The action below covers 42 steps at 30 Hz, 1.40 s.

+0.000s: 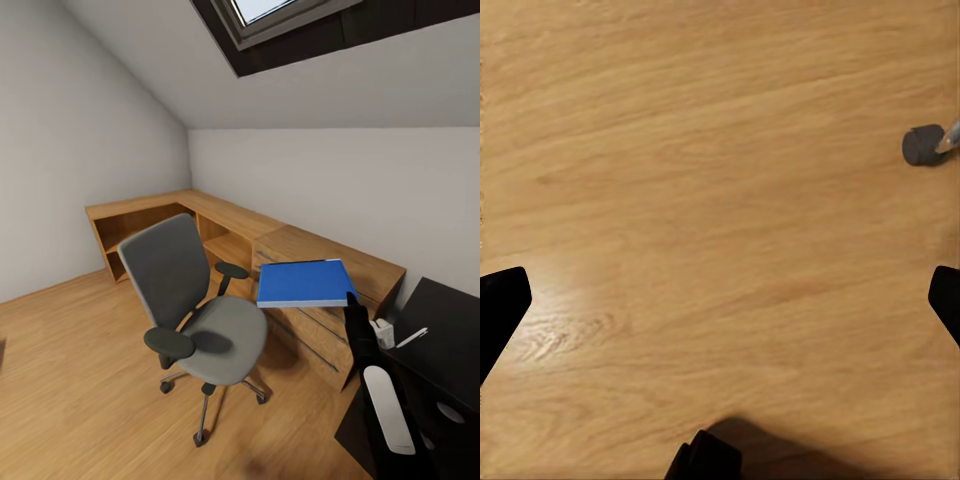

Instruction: In the bedroom, organize the workspace by keeping the computer under the desk, ensuring the monitor is on the desk, placing the keyboard on the desk next to the monitor, placing the mouse on the desk next to the keyboard, moving the folder from the swivel chair onto the desk next to the mouse, stacking the notebook on top of the folder with the pen on top of the notebook, and positioning the swivel chair next to the desk.

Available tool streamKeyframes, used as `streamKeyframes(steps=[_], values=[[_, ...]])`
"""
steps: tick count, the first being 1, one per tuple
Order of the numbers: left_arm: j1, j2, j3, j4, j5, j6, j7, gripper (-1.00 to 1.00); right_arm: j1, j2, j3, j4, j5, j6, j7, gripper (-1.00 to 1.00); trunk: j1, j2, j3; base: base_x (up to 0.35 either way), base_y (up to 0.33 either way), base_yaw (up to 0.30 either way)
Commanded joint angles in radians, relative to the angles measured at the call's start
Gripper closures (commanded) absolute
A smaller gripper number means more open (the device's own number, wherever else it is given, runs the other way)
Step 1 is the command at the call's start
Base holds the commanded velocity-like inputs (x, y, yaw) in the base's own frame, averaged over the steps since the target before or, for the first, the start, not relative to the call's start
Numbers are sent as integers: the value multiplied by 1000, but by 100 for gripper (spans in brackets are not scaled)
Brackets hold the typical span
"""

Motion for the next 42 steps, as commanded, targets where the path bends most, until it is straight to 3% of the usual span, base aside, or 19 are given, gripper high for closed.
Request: streamKeyframes(steps=[1, 7, 17, 28, 32, 35, 42], values=[[-1, 0, 2, 0, 7, -3, 0, -100, -1, 1, 0, 0, -10, -4, -4, 100, -4, 7, 2, 0, 0, 0], [-1, -2, -3, 0, 6, -5, -1, -100, -1, -4, -2, 3, -8, -4, -5, 100, -27, 49, 21, 0, 0, 0], [-1, -2, -66, 0, 6, -5, 2, -100, 0, -4, -4, 3, -5, -7, -9, 100, -65, 119, 52, 0, 0, 0], [-1, 0, -72, 16, 7, -5, 2, -100, 0, -6, -12, 3, -4, -8, -9, 100, -108, 196, 87, 0, 0, -185], [-1, -3, -71, 21, 9, -17, 0, -100, 0, -5, -60, 3, -5, -8, -9, 100, -115, 210, 93, 0, 0, -264], [-1, -4, -68, 26, 10, -85, 1, -100, 0, -5, -97, 4, -5, -8, -8, 100, -115, 210, 93, 0, 0, -271], [-1, -4, -71, 69, 10, -105, 1, -100, -1, -4, -115, 5, -5, -10, -8, 100, -115, 210, 93, 0, 0, -272]])
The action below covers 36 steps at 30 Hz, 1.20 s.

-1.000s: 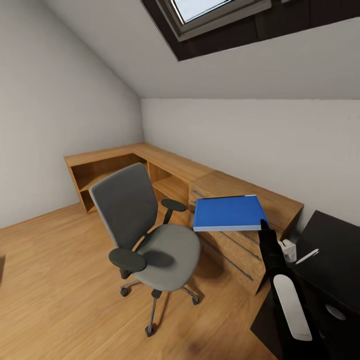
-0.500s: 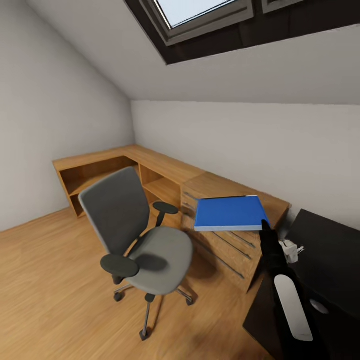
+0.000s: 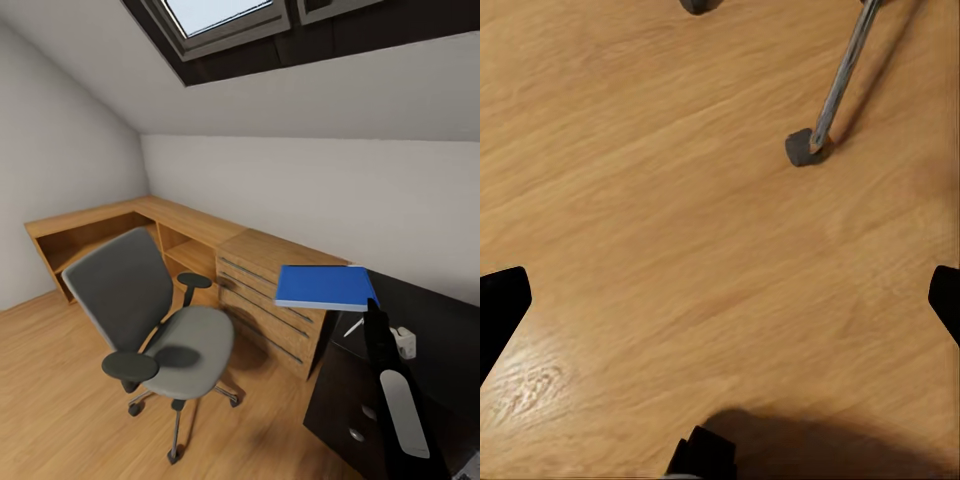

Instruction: In the bedroom, organize the workspace by keeping the computer under the desk, ensuring the monitor is on the desk, placing the keyboard on the desk next to the monitor, placing the mouse on the desk next to the keyboard, moving the folder from the swivel chair onto the desk next to the mouse, stacking the notebook on top of the folder with the pen on top of the notebook, and positioning the swivel chair next to the desk.

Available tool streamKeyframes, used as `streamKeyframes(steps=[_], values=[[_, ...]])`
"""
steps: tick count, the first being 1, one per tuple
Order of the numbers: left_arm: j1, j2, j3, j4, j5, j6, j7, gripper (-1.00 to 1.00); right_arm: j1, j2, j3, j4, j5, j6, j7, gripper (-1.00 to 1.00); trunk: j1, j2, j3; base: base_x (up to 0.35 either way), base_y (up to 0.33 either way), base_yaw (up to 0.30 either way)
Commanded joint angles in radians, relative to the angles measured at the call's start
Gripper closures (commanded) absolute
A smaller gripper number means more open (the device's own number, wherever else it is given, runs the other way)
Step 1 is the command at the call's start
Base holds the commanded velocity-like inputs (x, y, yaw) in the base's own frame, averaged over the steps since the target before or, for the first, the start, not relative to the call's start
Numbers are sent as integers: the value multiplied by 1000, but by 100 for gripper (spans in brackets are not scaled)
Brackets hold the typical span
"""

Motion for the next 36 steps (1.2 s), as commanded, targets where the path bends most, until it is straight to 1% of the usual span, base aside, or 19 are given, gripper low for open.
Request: streamKeyframes(steps=[1, 14, 24, 36], values=[[0, -1, 1, 5, 7, -3, 0, -100, -1, 1, 0, -1, -10, -3, -3, 100, 0, -1, -1, 0, 0, -272], [0, -2, 1, 14, 7, -4, 0, -100, -1, -1, -2, 7, -10, -4, -3, 100, 0, -1, -1, -7, -8, -272], [0, -2, 0, 16, 6, -3, 0, -100, -1, -1, -3, 9, -11, -4, -3, 100, 0, -1, -1, -201, -149, -272], [0, -2, 1, 16, 6, -3, 0, -100, -1, -1, -14, 13, -11, -3, -3, 100, 0, -1, -1, -17, -13, -272]])
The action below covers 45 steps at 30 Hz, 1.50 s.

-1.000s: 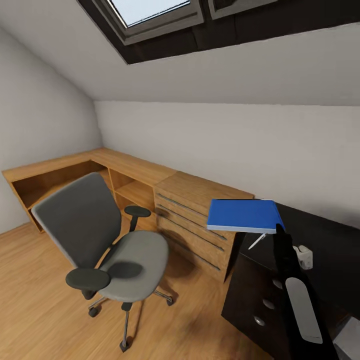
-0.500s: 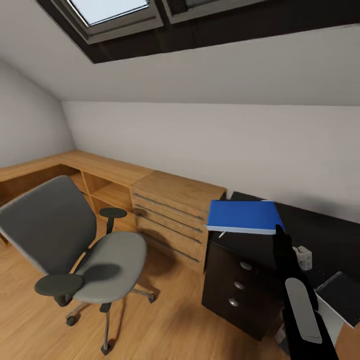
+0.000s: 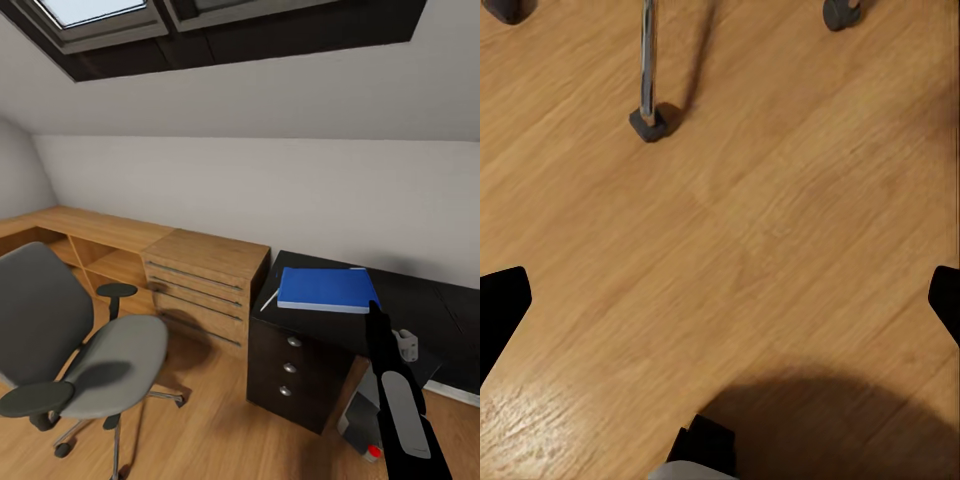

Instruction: In the bedroom, organize the workspace by keeping the computer under the desk, ensuring the monitor is on the desk, placing the keyboard on the desk next to the monitor, placing the mouse on the desk next to the keyboard, moving the folder from the swivel chair onto the desk next to the mouse, stacking the notebook on top of the folder with the pen on top of the notebook, and positioning the swivel chair next to the desk.

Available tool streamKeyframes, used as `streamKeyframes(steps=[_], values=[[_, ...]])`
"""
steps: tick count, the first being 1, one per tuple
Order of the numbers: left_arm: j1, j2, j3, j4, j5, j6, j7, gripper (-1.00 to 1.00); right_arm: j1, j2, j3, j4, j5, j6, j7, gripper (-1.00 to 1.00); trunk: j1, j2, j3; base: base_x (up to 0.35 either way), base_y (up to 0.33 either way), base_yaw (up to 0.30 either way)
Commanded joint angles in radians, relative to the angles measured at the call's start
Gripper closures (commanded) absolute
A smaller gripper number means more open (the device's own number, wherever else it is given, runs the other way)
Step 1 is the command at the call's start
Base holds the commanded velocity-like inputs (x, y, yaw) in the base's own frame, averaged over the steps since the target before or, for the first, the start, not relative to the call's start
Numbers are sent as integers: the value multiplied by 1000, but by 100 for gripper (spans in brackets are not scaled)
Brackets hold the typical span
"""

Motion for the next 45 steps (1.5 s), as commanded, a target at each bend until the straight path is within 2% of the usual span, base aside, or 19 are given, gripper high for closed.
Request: streamKeyframes(steps=[1, 27, 45], values=[[0, 0, 1, 0, 7, -3, 0, -100, 0, 0, 0, 0, -10, -3, -3, 100, 0, -1, -1, 0, 0, -272], [0, 1, -2, 0, 6, -3, -5, -100, 0, 0, 0, 28, -11, -3, -3, 100, 0, -1, -3, 0, 0, -270], [0, 0, -5, 13, 6, -3, -6, -100, 0, 4, 4, 20, -17, 2, 7, 100, 0, -1, -5, 0, 0, -20]])
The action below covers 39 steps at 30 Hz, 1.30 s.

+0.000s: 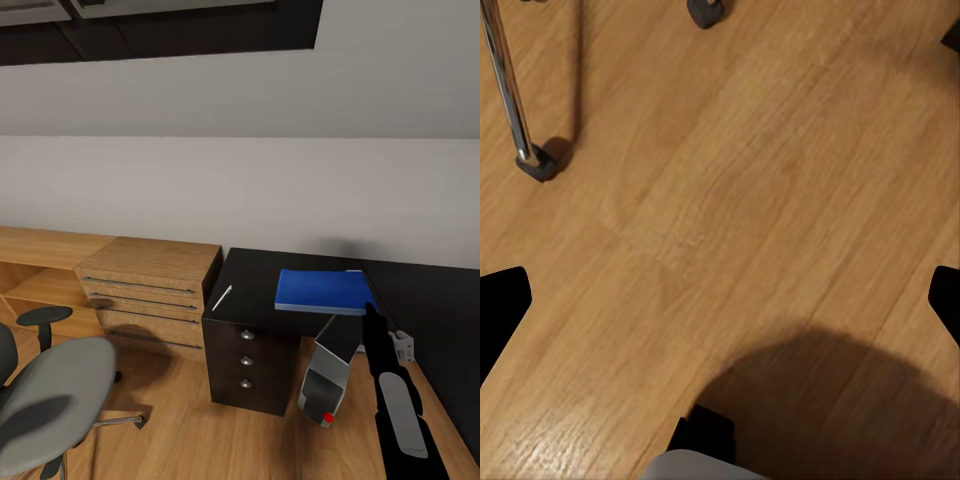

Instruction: In the bedroom, organize the workspace by keeping the computer under the desk, ensuring the monitor is on the desk, placing the keyboard on the desk next to the monitor, placing the mouse on the desk next to the keyboard, moving the folder from the swivel chair onto the desk next to the mouse, stacking the notebook on top of the folder with the pen on top of the notebook, and positioning the swivel chair next to the desk.

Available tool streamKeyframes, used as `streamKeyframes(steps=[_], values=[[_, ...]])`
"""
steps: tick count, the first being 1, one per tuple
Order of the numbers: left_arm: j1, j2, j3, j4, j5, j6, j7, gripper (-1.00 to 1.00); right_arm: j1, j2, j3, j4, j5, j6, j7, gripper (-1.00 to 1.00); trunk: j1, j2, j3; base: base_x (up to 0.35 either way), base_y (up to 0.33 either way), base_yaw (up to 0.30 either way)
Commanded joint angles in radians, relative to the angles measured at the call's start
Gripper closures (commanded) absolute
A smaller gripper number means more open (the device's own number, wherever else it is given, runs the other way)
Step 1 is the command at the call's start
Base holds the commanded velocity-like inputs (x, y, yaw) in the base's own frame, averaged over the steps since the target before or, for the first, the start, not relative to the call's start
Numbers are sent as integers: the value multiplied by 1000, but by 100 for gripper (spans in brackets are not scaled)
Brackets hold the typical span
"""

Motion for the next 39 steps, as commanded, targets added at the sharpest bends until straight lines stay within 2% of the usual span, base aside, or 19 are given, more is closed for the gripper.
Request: streamKeyframes(steps=[1, 11, 21, 39], values=[[-1, 0, 1, 0, 7, -3, 0, -100, -1, 1, 0, -1, -10, -3, -3, 100, 0, -1, -1, 0, 0, 0], [-1, 0, 1, 2, 7, -3, 0, -100, -1, -1, -1, 6, -7, -7, -4, 100, 0, -1, -1, 0, 0, -23], [-1, 0, 2, 2, 7, -3, 0, -100, -5, -4, -5, 103, -4, -85, -24, 100, 0, -1, -1, 0, 0, -249], [-1, 1, 1, 2, 7, -3, 0, -100, -12, -9, -5, 158, -3, -159, -30, 100, 0, -1, -1, 0, 0, -255]])
